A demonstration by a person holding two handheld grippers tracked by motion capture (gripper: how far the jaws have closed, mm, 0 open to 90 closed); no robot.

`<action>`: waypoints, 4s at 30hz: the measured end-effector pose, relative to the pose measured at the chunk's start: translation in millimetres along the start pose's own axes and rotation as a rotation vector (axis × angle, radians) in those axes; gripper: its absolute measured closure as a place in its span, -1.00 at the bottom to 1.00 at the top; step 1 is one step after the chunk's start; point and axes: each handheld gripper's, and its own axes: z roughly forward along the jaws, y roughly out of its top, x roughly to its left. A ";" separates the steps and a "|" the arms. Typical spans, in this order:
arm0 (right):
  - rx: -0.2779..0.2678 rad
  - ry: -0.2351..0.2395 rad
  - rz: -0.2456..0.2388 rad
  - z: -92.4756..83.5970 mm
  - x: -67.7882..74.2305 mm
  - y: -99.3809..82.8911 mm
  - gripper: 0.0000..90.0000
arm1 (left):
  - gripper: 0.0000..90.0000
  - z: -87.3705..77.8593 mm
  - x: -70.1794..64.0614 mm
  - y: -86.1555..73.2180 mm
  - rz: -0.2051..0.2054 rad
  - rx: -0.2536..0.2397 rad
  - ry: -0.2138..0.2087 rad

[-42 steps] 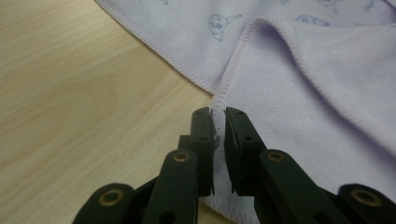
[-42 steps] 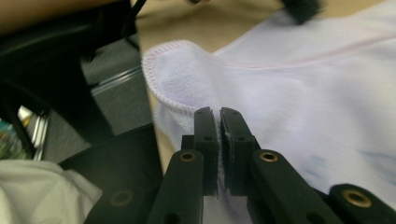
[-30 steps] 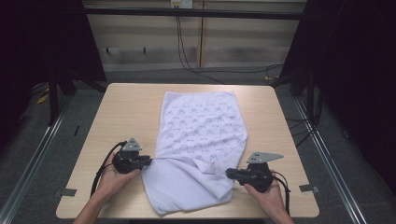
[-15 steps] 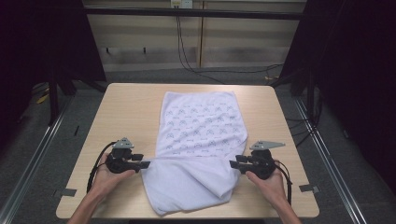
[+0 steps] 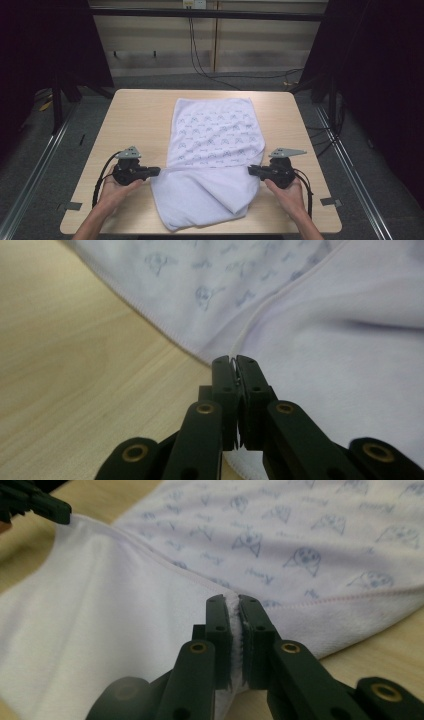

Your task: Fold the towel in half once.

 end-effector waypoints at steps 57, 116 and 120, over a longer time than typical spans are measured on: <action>0.080 0.037 -0.033 2.2 36.5 -19.3 0.97 | 0.69 55.8 -38.0 0.0 0.140 0.197 -0.032; 0.242 -0.065 -0.058 -1.8 3.1 -42.6 0.35 | 0.34 35.0 -61.0 -23.8 0.125 0.166 0.008; 0.266 -0.027 -0.068 -16.9 20.3 -57.4 0.35 | 0.32 23.5 -73.3 -34.0 0.147 0.195 -0.058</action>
